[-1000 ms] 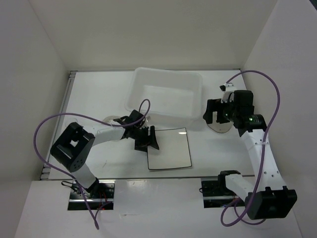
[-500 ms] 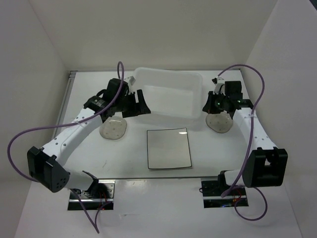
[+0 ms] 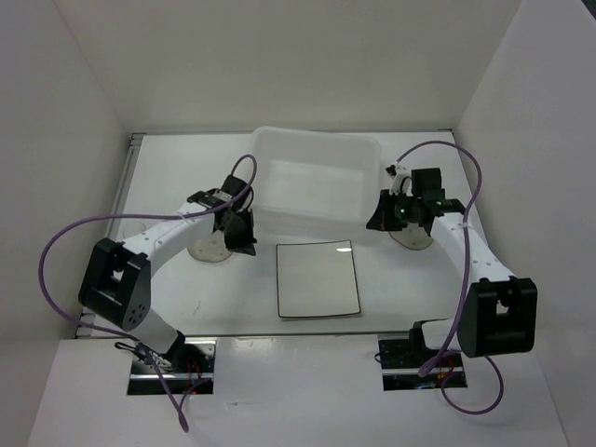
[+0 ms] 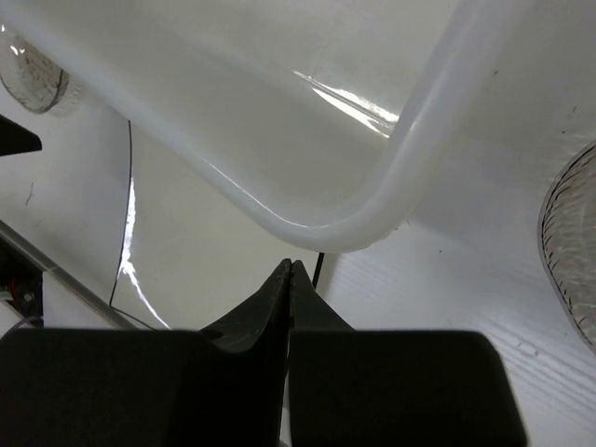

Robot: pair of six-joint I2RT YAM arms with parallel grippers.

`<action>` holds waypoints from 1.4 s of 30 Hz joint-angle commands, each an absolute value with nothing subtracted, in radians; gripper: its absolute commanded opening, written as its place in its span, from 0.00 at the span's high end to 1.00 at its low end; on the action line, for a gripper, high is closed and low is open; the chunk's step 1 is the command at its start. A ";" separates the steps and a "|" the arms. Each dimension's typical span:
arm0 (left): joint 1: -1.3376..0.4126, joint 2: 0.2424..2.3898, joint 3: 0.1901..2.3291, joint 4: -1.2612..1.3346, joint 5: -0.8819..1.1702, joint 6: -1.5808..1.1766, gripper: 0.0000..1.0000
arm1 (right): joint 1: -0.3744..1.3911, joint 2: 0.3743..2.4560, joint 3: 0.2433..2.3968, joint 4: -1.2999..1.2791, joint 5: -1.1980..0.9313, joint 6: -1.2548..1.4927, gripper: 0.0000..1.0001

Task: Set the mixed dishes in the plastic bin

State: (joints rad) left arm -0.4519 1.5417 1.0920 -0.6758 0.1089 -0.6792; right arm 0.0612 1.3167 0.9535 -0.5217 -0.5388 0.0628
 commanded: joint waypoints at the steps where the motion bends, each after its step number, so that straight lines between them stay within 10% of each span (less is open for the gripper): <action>1: -0.431 1.633 1.181 -0.647 0.063 -0.623 0.95 | 0.066 1.299 0.917 -0.439 -0.508 0.112 1.00; 37: -0.385 1.921 1.654 -0.764 0.123 -0.523 0.95 | 0.066 1.623 1.226 -0.287 -0.551 0.164 1.00; 39: -0.385 1.878 1.614 -0.753 0.123 -0.534 0.95 | 0.066 1.559 1.171 -0.302 -0.574 0.207 0.83; 40: -0.385 1.858 1.592 -0.753 0.133 -0.557 0.93 | 0.066 1.536 1.120 -0.314 -0.587 0.227 0.32; 42: -0.385 1.781 1.505 -0.721 0.164 -0.586 0.89 | 0.066 1.477 1.074 -0.350 -0.598 0.258 0.00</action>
State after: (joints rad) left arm -0.3866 1.8977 1.5795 -0.7284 0.1135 -0.5568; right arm 0.0612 1.5860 1.1267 -0.3088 -0.5533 0.2047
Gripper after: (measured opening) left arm 0.099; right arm 0.885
